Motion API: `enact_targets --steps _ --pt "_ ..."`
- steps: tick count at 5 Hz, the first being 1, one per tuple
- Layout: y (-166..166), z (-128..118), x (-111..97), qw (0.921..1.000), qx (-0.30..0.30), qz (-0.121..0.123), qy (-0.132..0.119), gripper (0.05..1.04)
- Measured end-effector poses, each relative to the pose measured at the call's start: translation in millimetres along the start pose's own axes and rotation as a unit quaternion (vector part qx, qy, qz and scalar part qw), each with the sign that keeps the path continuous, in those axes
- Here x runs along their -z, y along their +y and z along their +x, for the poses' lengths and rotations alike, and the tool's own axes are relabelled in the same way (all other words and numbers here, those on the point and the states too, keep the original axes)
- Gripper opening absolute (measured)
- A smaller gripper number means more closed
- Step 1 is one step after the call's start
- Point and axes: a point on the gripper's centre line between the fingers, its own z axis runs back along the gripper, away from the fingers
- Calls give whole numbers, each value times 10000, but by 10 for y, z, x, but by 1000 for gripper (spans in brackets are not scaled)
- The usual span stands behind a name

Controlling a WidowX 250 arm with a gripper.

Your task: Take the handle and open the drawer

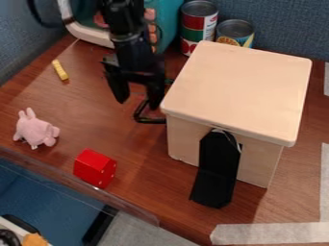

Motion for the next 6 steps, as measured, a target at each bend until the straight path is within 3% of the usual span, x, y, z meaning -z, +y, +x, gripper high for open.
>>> enact_targets --steps 1,3,4,6 --pt "10 -9 151 9999 -64 77 134 944" --pt "23 -42 186 9993 65 309 215 340" --pt "143 -83 159 9988 -52 361 320 164" --pt "745 -150 46 9969 -187 620 454 135"
